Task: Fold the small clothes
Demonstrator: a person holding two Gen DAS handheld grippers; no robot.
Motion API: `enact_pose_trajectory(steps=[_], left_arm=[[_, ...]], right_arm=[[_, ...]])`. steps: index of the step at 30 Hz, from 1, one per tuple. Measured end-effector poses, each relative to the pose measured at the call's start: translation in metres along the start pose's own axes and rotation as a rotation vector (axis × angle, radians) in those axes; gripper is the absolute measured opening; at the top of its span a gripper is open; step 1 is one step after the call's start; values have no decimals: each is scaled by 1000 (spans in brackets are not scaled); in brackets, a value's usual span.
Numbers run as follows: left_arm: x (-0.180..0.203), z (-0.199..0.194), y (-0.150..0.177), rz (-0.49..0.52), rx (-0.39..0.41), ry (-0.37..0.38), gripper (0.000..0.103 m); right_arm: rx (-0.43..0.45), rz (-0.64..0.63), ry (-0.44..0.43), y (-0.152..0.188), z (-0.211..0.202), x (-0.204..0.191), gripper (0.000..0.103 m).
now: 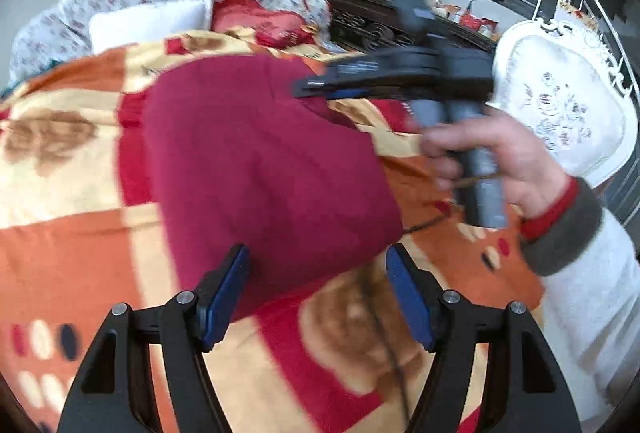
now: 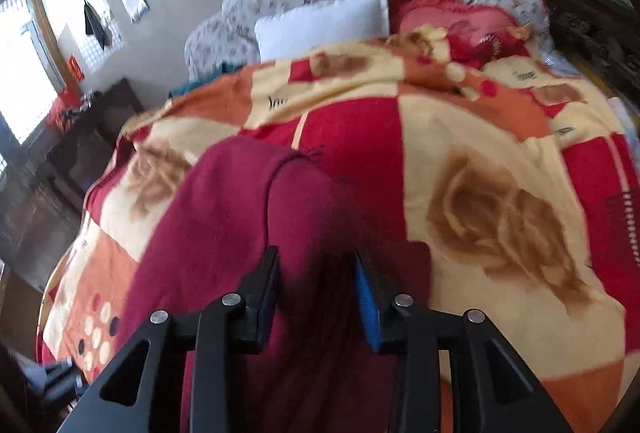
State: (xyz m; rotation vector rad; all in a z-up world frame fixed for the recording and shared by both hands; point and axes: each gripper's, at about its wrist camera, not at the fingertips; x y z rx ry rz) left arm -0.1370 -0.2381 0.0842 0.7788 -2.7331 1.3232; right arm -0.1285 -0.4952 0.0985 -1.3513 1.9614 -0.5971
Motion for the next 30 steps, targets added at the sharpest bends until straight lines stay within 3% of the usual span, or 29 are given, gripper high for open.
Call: enact_pose_trajectory(steps=[4, 8, 10, 11, 12, 13, 21, 30], left_arm=[[-30, -12, -4, -38, 37, -137, 74], [-49, -11, -10, -96, 68, -223, 74], [-53, -6, -10, -108, 72, -259, 74], [-55, -2, -11, -113, 70, -264, 74], [-56, 3, -12, -117, 65, -268, 74], [-55, 6, -12, -118, 59, -272, 74], [-54, 27, -6, -115, 42, -293, 81], [-50, 34, -2, -103, 32, -301, 81]], right_arm=[[22, 6, -112, 22, -44, -22, 42], [-14, 65, -230, 52, -52, -38, 44], [-21, 71, -250, 63, -50, -44, 44], [-15, 44, -220, 68, -48, -50, 42], [-17, 22, -193, 72, -46, -53, 33], [-14, -2, -156, 75, -44, -55, 14], [-44, -61, -45, 98, -35, -53, 13], [-71, -18, -46, 119, -29, -40, 13]])
Point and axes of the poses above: each gripper's, at about its wrist camera, not at the fingertips, and z roughly the way its jaws point, x to its right, y to its underside, and after that the axes turned 2 degrees about x, right-handed
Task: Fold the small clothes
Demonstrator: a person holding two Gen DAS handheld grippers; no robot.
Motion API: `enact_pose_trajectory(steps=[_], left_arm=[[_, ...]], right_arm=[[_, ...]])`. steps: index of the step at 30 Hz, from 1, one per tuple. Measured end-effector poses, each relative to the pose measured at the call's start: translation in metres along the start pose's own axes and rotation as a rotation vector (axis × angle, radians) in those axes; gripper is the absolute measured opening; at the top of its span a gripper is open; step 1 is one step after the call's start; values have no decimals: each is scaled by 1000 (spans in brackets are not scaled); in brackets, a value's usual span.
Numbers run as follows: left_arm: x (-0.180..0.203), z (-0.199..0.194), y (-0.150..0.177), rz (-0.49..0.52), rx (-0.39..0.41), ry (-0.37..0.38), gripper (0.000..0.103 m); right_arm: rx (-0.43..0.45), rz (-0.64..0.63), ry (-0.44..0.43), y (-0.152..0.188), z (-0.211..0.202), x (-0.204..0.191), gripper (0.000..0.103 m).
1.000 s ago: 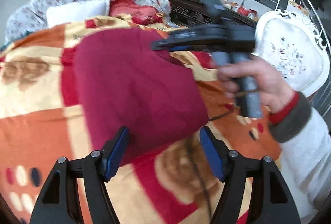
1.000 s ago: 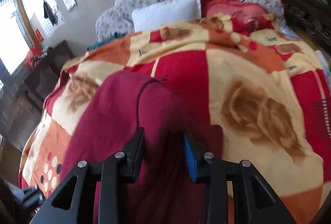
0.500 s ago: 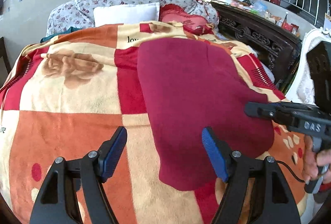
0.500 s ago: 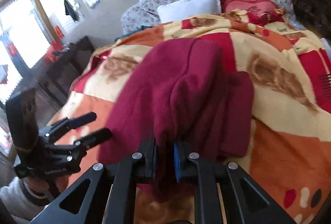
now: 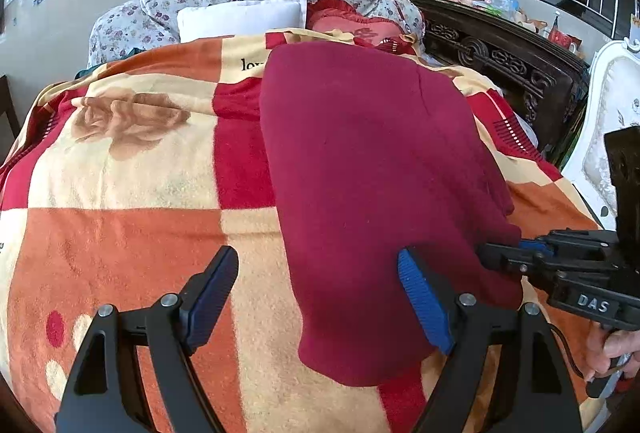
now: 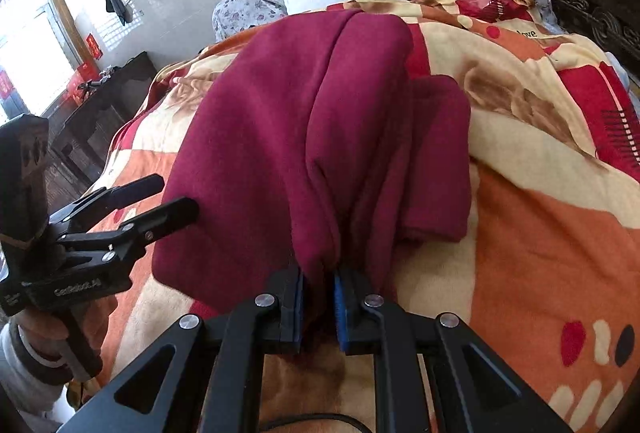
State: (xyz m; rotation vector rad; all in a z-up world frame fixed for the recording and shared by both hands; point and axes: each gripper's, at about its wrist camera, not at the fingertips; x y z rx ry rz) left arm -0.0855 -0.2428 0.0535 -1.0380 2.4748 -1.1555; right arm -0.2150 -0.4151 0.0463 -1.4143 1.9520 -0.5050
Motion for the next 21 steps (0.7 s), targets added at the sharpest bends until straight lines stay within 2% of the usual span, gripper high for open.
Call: enact_pose_trajectory(steps=[3, 6, 8, 11, 15, 16, 18, 19, 20, 21], left_arm=[[0, -5, -1, 10, 6, -4, 81], [-5, -15, -6, 10, 34, -13, 81], [-13, -19, -12, -21, 45, 4, 81], [-25, -16, -21, -95, 36, 52, 87], [-39, 1, -26, -167, -1, 114, 89], [-42, 7, -27, -179, -4, 119, 89], [-48, 17, -28, -198, -8, 147, 90], [-51, 22, -30, -211, -9, 175, 92], [-53, 26, -31, -225, -7, 205, 93], [-54, 28, -32, -232, -4, 222, 95]], right_arm=[[38, 26, -23, -1, -21, -1, 14], [125, 37, -29, -9, -51, -7, 14], [170, 40, -23, -17, -62, -11, 19], [176, 45, 4, -34, -48, -14, 20], [121, 60, 64, -41, -4, -5, 21], [109, 71, 64, -40, 3, 0, 21], [138, 131, 1, -37, 4, 14, 22], [153, 153, -27, -35, 0, 20, 32], [177, 170, -56, -34, -4, 24, 58], [204, 176, -45, -33, -10, 27, 75]])
Point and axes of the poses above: each gripper's, at about its wrist camera, not at the fingertips, and z roughly the way its jaws point, x to its right, y to its underside, and after that the axes turned 2 degrees about x, right-handed
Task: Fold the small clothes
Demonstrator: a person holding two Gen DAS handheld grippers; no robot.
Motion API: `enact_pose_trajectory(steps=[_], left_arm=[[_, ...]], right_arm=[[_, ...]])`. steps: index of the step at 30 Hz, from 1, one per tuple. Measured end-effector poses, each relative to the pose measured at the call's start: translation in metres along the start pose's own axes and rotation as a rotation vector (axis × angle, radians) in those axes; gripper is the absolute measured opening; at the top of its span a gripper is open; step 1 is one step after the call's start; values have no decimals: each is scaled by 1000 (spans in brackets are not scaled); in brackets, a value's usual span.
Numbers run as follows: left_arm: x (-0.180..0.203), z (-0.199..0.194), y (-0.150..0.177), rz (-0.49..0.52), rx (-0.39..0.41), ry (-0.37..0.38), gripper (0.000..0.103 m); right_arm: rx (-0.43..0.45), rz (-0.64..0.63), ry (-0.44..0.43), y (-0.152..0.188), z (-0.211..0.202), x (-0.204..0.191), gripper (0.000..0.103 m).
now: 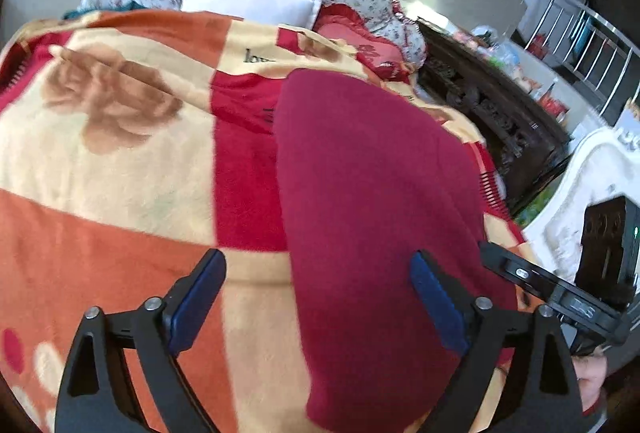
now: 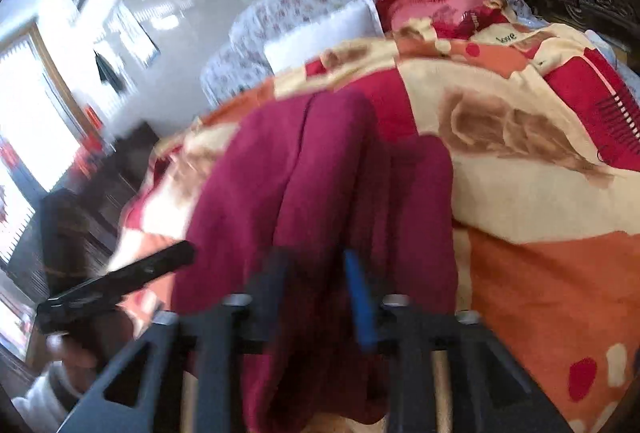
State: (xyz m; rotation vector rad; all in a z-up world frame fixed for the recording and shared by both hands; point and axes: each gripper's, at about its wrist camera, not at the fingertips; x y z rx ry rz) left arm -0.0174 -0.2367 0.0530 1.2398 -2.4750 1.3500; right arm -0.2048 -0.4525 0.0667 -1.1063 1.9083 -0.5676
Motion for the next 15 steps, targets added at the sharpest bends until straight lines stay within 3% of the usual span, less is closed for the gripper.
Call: enact_pose_trajectory(steps=[1, 3, 7, 9, 11, 12, 13, 15], left_arm=[[-1, 5, -2, -7, 0, 30, 96], [1, 14, -4, -11, -13, 66, 98], [3, 37, -5, -32, -65, 96, 99], [5, 46, -2, -47, -79, 111, 99], [8, 47, -1, -34, -76, 113, 98], [10, 46, 0, -21, -74, 119, 85], [14, 46, 0, -7, -78, 125, 78], [18, 42, -1, 10, -73, 110, 70]], right_arm=[[22, 1, 39, 0, -4, 2, 95], [62, 17, 88, -2, -10, 13, 96], [28, 112, 45, -8, 4, 39, 96], [-7, 141, -22, -9, 16, 44, 90], [-40, 149, -82, -9, 27, 42, 77], [-37, 128, -63, -9, 29, 38, 70], [-43, 110, -63, -8, 30, 35, 54], [-44, 101, -61, -10, 27, 32, 40]])
Point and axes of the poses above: each gripper's, at about its wrist camera, not at the fingertips, and z roughly the way its jaws point, x to its right, y to its underside, and after that the axes turned 2 degrees about x, right-handed
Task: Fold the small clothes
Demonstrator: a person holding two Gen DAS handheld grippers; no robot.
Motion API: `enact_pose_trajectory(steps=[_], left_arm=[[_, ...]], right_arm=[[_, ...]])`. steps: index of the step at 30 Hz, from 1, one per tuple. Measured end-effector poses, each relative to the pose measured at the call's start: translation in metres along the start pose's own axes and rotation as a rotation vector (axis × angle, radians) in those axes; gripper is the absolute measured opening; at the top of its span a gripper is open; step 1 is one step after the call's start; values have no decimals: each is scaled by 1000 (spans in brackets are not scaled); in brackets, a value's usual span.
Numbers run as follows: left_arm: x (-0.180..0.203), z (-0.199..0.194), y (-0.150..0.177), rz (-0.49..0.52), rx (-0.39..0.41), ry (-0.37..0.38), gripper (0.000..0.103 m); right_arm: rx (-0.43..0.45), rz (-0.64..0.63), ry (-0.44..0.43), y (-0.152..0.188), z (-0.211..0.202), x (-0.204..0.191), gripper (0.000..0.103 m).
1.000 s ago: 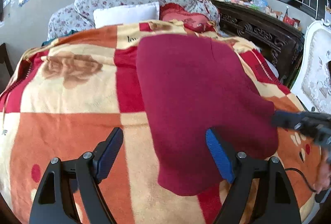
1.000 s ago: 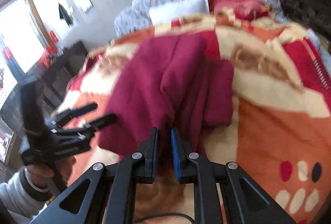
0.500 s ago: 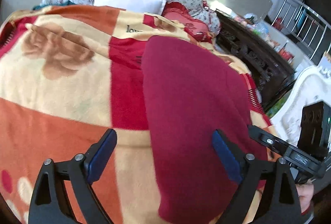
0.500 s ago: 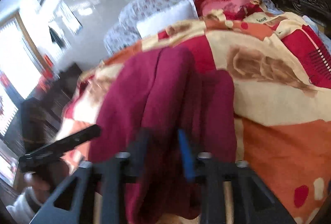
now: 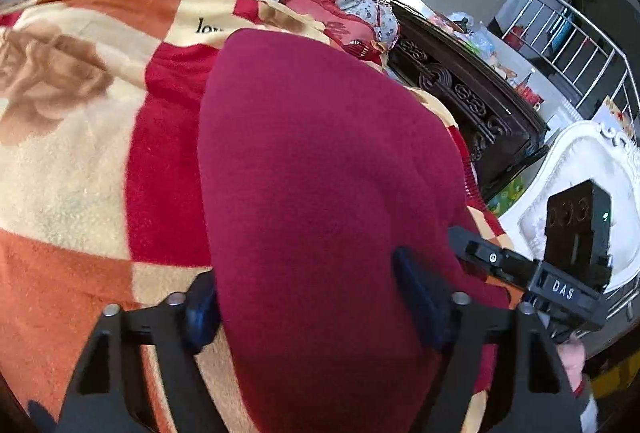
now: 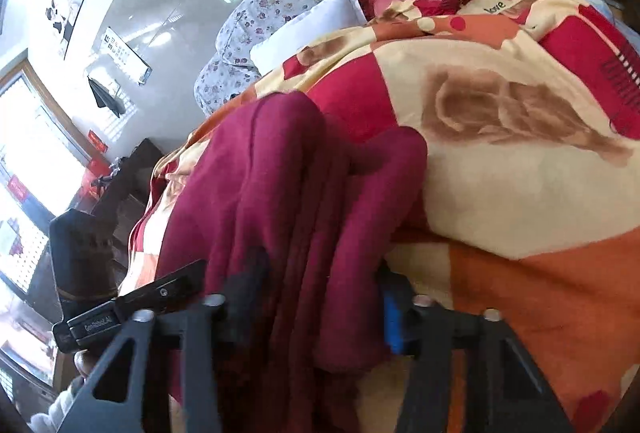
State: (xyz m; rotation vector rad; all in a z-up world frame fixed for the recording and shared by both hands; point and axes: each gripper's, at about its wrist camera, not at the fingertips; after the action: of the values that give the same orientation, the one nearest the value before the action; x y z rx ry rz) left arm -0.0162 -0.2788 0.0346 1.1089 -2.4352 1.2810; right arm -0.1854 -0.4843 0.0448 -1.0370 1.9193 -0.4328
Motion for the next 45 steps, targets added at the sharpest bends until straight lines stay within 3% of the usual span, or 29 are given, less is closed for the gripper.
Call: enact_pose_trajectory(steps=[1, 4, 11, 15, 16, 18, 21, 22, 25, 30, 31, 32, 33, 36, 39, 41, 45], left_arm=[[1, -4, -1, -1, 3, 6, 61], [-1, -25, -4, -29, 14, 36, 48], [-3, -118, 14, -22, 43, -22, 47], [-15, -168, 45, -24, 24, -113, 48], [-20, -176, 57, -38, 12, -135, 48], [-31, -177, 77, -58, -18, -176, 49], [-49, -157, 102, -86, -90, -254, 51], [-51, -155, 106, -84, -74, -273, 57], [-58, -161, 110, -117, -28, -279, 63], [-48, -167, 112, -78, -10, -322, 66], [-46, -168, 113, -72, -6, -328, 66], [-44, -167, 113, -69, -5, -332, 67], [-43, -168, 113, -66, -7, -339, 67], [-40, -181, 117, -36, 10, -361, 69], [-30, -196, 120, 10, 70, -389, 80], [-24, -196, 122, 33, 98, -398, 81], [-26, -173, 131, 37, 51, -425, 81]], right_arm=[[2, -8, -1, -1, -3, -3, 35], [16, -44, -21, 0, -18, -22, 32], [-17, -92, -176, 19, -41, -86, 32], [-91, -155, -237, 52, -38, -127, 34], [-116, -159, -233, 60, -32, -132, 40], [-160, -145, -170, 78, -20, -133, 42], [-134, -92, -121, 87, -24, -125, 42], [-107, -73, -127, 89, -31, -125, 43], [-87, -95, -139, 92, -40, -139, 48], [-168, -152, -81, 105, 4, -163, 48], [-177, -152, -84, 107, 11, -165, 45], [-187, -162, -88, 109, 21, -165, 20], [-192, -186, -77, 112, 29, -167, 8], [-160, -223, -50, 113, 22, -168, 7], [-99, -278, 4, 105, -2, -166, 7], [-102, -312, 57, 103, -1, -165, 7], [-168, -375, 136, 120, 33, -164, 8]])
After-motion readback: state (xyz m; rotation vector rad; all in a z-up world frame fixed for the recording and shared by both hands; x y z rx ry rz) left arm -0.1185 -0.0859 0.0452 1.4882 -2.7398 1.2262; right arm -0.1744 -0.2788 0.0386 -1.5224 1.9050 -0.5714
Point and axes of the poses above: each gripper's, at about its wrist camera, not at the fingertips, and z roughly the way its jaws point, x to its right, y to its underside, and after that the axes turned 2 degrees about x, right-handed
